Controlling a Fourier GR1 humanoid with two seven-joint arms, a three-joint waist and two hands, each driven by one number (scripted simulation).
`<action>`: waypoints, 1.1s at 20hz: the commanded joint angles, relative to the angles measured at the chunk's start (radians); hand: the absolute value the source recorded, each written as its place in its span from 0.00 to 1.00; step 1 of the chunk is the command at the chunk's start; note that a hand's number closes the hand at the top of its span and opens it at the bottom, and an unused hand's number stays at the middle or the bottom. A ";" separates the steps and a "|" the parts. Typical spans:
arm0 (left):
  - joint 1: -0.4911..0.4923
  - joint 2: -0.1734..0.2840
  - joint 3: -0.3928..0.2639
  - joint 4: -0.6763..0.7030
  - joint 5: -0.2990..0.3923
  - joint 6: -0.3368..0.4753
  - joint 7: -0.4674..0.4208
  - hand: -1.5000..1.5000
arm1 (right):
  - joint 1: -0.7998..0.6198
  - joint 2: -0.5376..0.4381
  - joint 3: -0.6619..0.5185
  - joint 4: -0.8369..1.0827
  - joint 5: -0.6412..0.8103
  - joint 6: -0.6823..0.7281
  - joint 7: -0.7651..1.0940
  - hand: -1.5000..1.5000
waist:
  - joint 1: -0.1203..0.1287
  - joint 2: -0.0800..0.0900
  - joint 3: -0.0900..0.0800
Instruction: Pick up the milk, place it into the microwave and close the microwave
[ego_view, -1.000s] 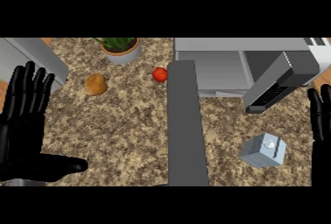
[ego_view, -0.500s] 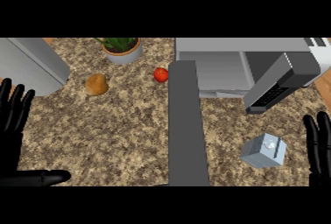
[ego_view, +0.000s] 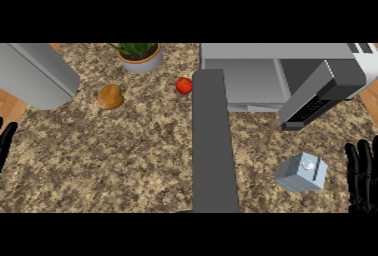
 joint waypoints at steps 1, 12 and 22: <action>0.056 0.011 0.047 -0.069 0.049 -0.027 0.026 0.00 | 0.086 -0.027 -0.060 0.078 -0.067 0.000 -0.141 0.00 | 0.000 0.000 0.001; 0.152 -0.021 0.144 -0.048 0.119 -0.150 -0.044 0.00 | 0.075 0.013 -0.146 0.322 -0.171 -0.018 -0.301 0.00 | 0.004 0.001 0.000; 0.092 0.005 0.214 0.056 0.129 -0.204 -0.048 0.00 | 0.048 -0.011 -0.346 0.608 -0.341 0.044 -0.538 0.00 | -0.003 0.003 0.001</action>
